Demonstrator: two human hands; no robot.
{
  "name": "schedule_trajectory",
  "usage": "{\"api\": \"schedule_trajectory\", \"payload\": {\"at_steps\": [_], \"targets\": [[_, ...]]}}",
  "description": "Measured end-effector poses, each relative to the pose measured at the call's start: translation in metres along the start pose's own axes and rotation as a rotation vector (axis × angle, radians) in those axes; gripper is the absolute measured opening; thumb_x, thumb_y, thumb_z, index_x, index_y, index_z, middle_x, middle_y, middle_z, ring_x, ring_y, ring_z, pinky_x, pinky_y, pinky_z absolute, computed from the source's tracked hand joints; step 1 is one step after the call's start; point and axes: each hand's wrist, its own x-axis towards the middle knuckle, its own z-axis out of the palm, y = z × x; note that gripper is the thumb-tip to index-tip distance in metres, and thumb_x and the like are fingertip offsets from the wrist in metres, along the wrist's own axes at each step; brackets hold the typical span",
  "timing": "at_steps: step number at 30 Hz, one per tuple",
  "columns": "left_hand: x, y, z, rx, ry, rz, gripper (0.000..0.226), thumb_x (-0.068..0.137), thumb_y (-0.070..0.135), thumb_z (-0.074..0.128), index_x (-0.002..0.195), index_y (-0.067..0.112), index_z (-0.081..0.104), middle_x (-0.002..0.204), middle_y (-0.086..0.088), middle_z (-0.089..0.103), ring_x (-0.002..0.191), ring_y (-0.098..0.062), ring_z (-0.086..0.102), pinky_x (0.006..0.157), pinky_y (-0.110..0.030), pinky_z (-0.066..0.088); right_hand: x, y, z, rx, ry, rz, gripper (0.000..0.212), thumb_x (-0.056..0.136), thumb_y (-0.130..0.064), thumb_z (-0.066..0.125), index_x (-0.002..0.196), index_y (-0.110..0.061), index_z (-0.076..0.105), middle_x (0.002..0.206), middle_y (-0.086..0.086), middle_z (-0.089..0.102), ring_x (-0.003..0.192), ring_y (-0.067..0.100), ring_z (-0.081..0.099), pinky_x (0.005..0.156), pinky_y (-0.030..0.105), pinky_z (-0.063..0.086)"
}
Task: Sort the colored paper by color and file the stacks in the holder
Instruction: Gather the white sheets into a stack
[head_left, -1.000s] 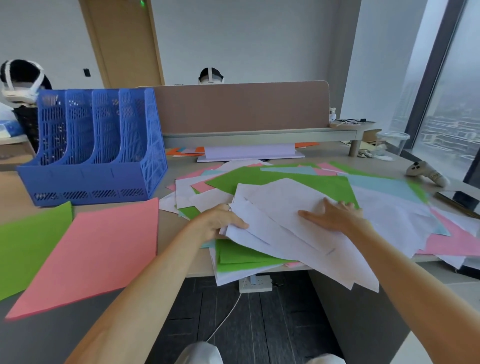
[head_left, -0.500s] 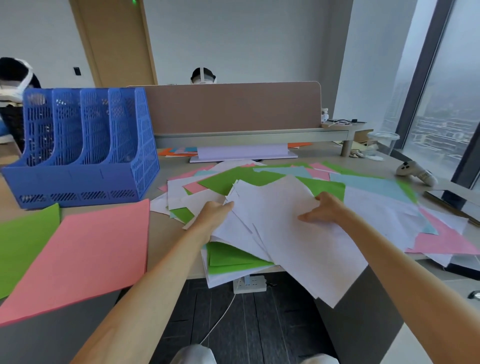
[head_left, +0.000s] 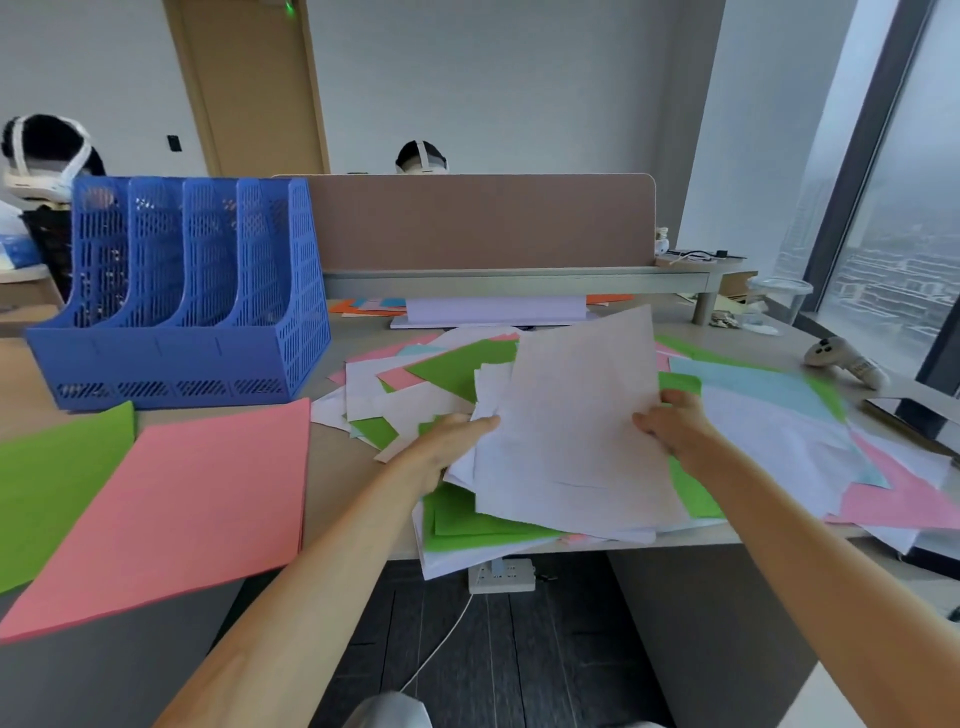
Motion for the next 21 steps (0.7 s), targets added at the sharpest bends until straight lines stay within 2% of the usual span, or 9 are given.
{"api": "schedule_trajectory", "payload": {"at_steps": [3, 5, 7, 10, 11, 14, 16, 18, 21], "targets": [[-0.006, 0.006, 0.009, 0.099, 0.036, 0.146, 0.055, 0.094, 0.023, 0.06, 0.143, 0.012, 0.037, 0.143, 0.002, 0.043, 0.129, -0.017, 0.044, 0.108, -0.031, 0.034, -0.009, -0.004, 0.012, 0.015, -0.081, -0.003, 0.023, 0.08, 0.012, 0.054, 0.095, -0.004, 0.064, 0.082, 0.014, 0.061, 0.07, 0.023, 0.056, 0.064, 0.03, 0.042], [-0.011, 0.012, 0.012, 0.114, 0.085, 0.343, 0.047, 0.095, 0.013, 0.055, 0.14, 0.017, 0.042, 0.141, 0.003, 0.048, 0.128, -0.014, 0.046, 0.107, -0.03, 0.036, -0.012, -0.008, 0.015, 0.066, -0.052, -0.027, 0.025, 0.08, 0.006, 0.063, 0.104, -0.003, 0.064, 0.081, 0.012, 0.062, 0.065, 0.021, 0.057, 0.06, 0.027, 0.044], [-0.019, 0.021, 0.01, 0.074, 0.12, 0.484, 0.045, 0.096, 0.008, 0.052, 0.138, 0.02, 0.043, 0.133, 0.01, 0.052, 0.123, -0.005, 0.048, 0.1, -0.02, 0.038, -0.013, -0.012, 0.013, 0.146, 0.009, -0.052, 0.029, 0.08, -0.014, 0.075, 0.105, -0.007, 0.063, 0.09, 0.009, 0.066, 0.068, 0.021, 0.06, 0.063, 0.029, 0.049], [-0.026, 0.032, 0.002, 0.001, 0.161, 0.599, 0.044, 0.096, 0.007, 0.052, 0.134, 0.026, 0.042, 0.128, 0.016, 0.053, 0.116, 0.004, 0.048, 0.088, -0.002, 0.037, -0.02, -0.023, 0.009, 0.307, -0.052, -0.076, 0.056, 0.065, -0.045, 0.083, 0.108, -0.013, 0.066, 0.106, 0.004, 0.073, 0.09, 0.02, 0.069, 0.082, 0.037, 0.055], [-0.029, 0.035, -0.001, -0.003, 0.179, 0.628, 0.044, 0.096, 0.007, 0.053, 0.134, 0.026, 0.041, 0.129, 0.016, 0.052, 0.118, 0.004, 0.047, 0.09, -0.002, 0.036, -0.023, -0.029, 0.008, 0.342, -0.073, -0.124, 0.055, 0.066, -0.044, 0.082, 0.108, -0.013, 0.067, 0.106, 0.006, 0.073, 0.09, 0.018, 0.068, 0.082, 0.037, 0.054], [-0.03, 0.042, -0.008, 0.0, 0.258, 0.681, 0.051, 0.093, 0.005, 0.055, 0.137, 0.025, 0.038, 0.133, 0.015, 0.05, 0.119, 0.007, 0.045, 0.102, -0.016, 0.034, -0.038, -0.056, 0.01, 0.4, -0.012, -0.387, 0.025, 0.085, -0.016, 0.071, 0.109, -0.012, 0.063, 0.1, 0.003, 0.072, 0.083, 0.013, 0.065, 0.076, 0.033, 0.053], [-0.027, 0.047, -0.014, -0.013, 0.304, 0.697, 0.052, 0.09, 0.002, 0.059, 0.133, 0.022, 0.038, 0.131, 0.012, 0.051, 0.116, 0.006, 0.048, 0.104, -0.023, 0.036, -0.048, -0.074, 0.012, 0.432, 0.038, -0.514, 0.024, 0.088, -0.008, 0.066, 0.109, -0.016, 0.06, 0.102, -0.002, 0.07, 0.085, 0.008, 0.065, 0.077, 0.028, 0.055], [-0.024, 0.052, -0.02, -0.018, 0.328, 0.668, 0.065, 0.087, 0.01, 0.064, 0.142, 0.015, 0.03, 0.141, 0.005, 0.046, 0.127, -0.006, 0.045, 0.11, -0.031, 0.034, -0.057, -0.087, 0.014, 0.437, 0.078, -0.582, 0.025, 0.089, -0.005, 0.065, 0.105, -0.022, 0.057, 0.102, -0.007, 0.068, 0.085, 0.0, 0.064, 0.075, 0.018, 0.052], [-0.029, 0.052, -0.023, -0.049, 0.331, 0.677, 0.057, 0.088, 0.013, 0.063, 0.133, 0.023, 0.029, 0.128, 0.016, 0.049, 0.115, 0.007, 0.049, 0.098, -0.018, 0.039, -0.07, -0.091, 0.017, 0.417, 0.071, -0.63, 0.031, 0.086, 0.0, 0.066, 0.109, -0.018, 0.054, 0.103, -0.009, 0.065, 0.084, -0.008, 0.062, 0.073, 0.011, 0.049]]}}
